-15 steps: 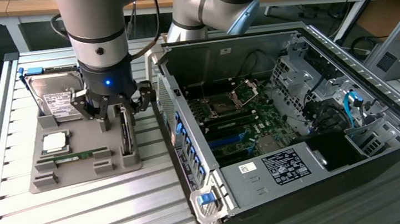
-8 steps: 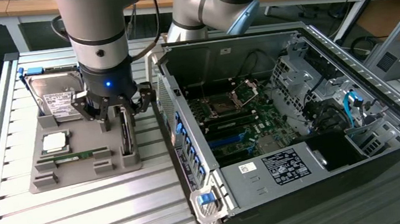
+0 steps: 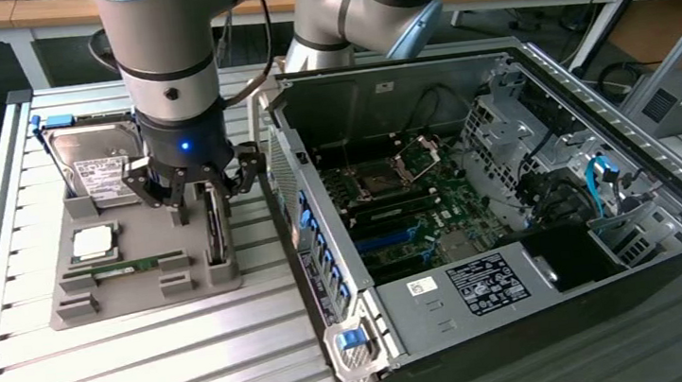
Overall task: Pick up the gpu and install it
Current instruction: 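Pick up the gpu and move the gpu toward the slot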
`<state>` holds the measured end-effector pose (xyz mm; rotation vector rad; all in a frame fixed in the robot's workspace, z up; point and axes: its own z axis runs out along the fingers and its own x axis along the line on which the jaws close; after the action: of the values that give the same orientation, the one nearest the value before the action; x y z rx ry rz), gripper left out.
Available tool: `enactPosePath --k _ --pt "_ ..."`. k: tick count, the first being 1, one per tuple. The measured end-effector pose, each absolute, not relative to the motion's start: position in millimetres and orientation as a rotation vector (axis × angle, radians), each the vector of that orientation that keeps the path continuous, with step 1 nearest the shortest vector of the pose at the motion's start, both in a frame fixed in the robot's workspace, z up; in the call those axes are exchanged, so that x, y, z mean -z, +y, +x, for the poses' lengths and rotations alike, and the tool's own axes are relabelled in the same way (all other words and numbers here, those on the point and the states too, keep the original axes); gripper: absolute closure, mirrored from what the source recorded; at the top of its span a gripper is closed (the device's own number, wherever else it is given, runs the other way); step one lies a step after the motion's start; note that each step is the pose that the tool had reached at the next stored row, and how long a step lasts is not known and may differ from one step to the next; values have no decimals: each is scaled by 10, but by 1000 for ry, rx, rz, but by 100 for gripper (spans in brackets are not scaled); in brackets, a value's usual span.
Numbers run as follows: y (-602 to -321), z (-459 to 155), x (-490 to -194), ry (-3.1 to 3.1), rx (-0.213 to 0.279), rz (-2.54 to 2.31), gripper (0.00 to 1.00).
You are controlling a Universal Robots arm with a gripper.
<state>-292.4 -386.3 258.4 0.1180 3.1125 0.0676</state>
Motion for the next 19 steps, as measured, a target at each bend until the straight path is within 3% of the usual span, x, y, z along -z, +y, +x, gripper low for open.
enactPosePath --k 19 --pt "-3862 -2924 -2500 3113 -68 118 46"
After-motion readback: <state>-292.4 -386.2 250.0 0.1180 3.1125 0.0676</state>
